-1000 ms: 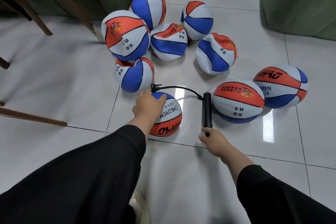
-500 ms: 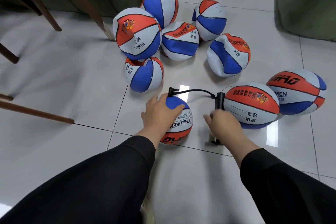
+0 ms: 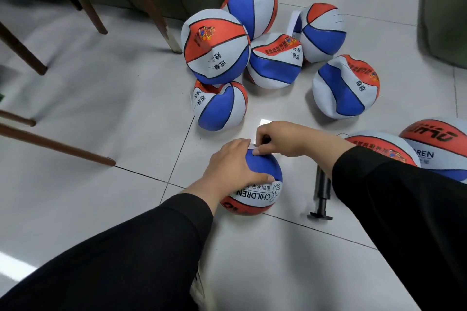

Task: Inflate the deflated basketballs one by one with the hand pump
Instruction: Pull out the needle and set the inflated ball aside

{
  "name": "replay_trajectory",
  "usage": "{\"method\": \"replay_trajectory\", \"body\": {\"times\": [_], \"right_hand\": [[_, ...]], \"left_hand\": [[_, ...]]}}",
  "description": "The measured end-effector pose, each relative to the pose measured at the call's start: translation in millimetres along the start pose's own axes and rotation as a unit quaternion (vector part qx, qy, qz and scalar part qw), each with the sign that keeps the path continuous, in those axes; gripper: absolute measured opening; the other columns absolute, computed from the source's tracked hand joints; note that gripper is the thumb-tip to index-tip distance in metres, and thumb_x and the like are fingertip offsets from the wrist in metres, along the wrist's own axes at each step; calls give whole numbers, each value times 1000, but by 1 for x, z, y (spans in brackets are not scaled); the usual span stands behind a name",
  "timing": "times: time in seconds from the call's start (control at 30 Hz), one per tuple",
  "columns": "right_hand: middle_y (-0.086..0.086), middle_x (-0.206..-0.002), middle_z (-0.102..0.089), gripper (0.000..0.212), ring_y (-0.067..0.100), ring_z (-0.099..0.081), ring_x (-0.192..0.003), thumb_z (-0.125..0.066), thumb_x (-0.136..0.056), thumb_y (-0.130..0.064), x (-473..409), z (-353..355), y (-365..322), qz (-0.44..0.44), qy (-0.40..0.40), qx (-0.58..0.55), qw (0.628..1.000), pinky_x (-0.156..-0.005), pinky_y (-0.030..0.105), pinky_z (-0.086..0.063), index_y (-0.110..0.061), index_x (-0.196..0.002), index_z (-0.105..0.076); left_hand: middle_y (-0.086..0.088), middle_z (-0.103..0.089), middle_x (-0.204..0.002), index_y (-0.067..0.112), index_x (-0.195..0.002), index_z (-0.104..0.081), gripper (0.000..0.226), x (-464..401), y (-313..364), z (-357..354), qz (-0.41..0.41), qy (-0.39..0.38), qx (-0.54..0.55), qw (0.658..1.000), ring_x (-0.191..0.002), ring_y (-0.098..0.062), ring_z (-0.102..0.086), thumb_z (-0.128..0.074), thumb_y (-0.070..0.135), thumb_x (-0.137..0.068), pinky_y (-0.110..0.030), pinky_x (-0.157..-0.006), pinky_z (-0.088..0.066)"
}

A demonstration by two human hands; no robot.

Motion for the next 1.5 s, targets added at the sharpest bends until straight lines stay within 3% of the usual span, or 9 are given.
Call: {"method": "replay_trajectory", "body": {"times": [0.4, 0.57, 0.67, 0.83, 0.97, 1.1, 1.23, 1.33, 1.5], "right_hand": [[-7, -74, -65, 18, 2, -55, -59, -74, -92, -29, -8, 2, 11, -9, 12, -112, 994, -49, 10, -38, -11, -90, -70], [5, -77, -70, 6, 11, -59, -66, -70, -87, -16, -6, -7, 10, -8, 24, -151, 988, -70, 35, -56, -10, -84, -71], [-1, -69, -63, 9, 15, -58, -67, -67, -86, -13, -3, -9, 8, -12, 45, -161, 986, -67, 35, -53, -10, -77, -66], [8, -79, -60, 10, 28, -68, -76, -60, -96, -6, 14, 30, 13, -20, 160, -300, 940, -53, 11, -46, 3, -92, -63], [5, -81, -59, 13, 20, -65, -75, -64, -98, -19, 22, 22, 14, -43, 231, -331, 914, -58, 17, -43, -14, -110, -60], [-3, -78, -59, 38, 14, -66, -79, -63, -96, -21, 40, -7, 22, -87, 329, -404, 849, -68, 22, -43, -24, -132, -51], [-2, -78, -72, 12, 8, -57, -65, -60, -93, -21, 63, -15, 23, -124, 363, -409, 828, -63, 26, -42, -15, -90, -69], [2, -70, -73, 20, 17, -59, -62, -57, -93, -23, 83, -7, 23, -129, 370, -430, 813, -63, 31, -48, -8, -83, -67], [7, -59, -61, 21, 27, -66, -62, -55, -96, -13, 126, 4, 31, -97, 387, -536, 744, -77, 54, -60, -3, -78, -60]], "left_hand": [[11, -34, -162, 27, -158, -33, 110, -7, -6, 4, -16, -20, 10, 1000, -148, -13, -30, -81, 70, -69, -37, -118, -32], [11, -37, -159, 27, -156, -34, 108, -4, -6, 4, -33, -22, 6, 999, -145, -14, -34, -82, 69, -70, -37, -115, -35], [12, -34, -160, 27, -158, -32, 111, -3, -12, 3, -32, -30, 19, 999, -147, -13, -31, -83, 69, -68, -39, -118, -35], [9, -26, -163, 29, -162, -20, 131, 1, -31, 6, 10, -65, 105, 992, -146, -14, -33, -89, 67, -58, -43, -117, -42], [7, -36, -157, 32, -162, -19, 127, -5, -33, 14, 74, -60, 198, 975, -135, -18, -47, -91, 63, -63, -38, -99, -55], [2, -53, -144, 26, -156, -33, 102, 1, -43, 12, 143, 3, 305, 941, -124, -21, -59, -87, 56, -75, -39, -103, -51], [2, -64, -130, 27, -143, -46, 81, 9, -41, 16, 178, 44, 374, 909, -109, -19, -67, -85, 55, -77, -38, -90, -56], [3, -67, -120, 29, -129, -49, 60, 14, -26, 35, 171, 80, 411, 892, -100, -18, -69, -82, 50, -83, -35, -78, -56], [0, -68, -121, 27, -145, -41, 75, 23, 0, 67, 183, 131, 497, 838, -99, -22, -71, -78, 54, -86, -36, -68, -56]]}}
Point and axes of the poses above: each hand's wrist, its own x-axis away from the middle knuckle, its own z-axis out of the back of the hand, y = z × x, the point moved 6 cm from there along -x, towards the middle knuckle
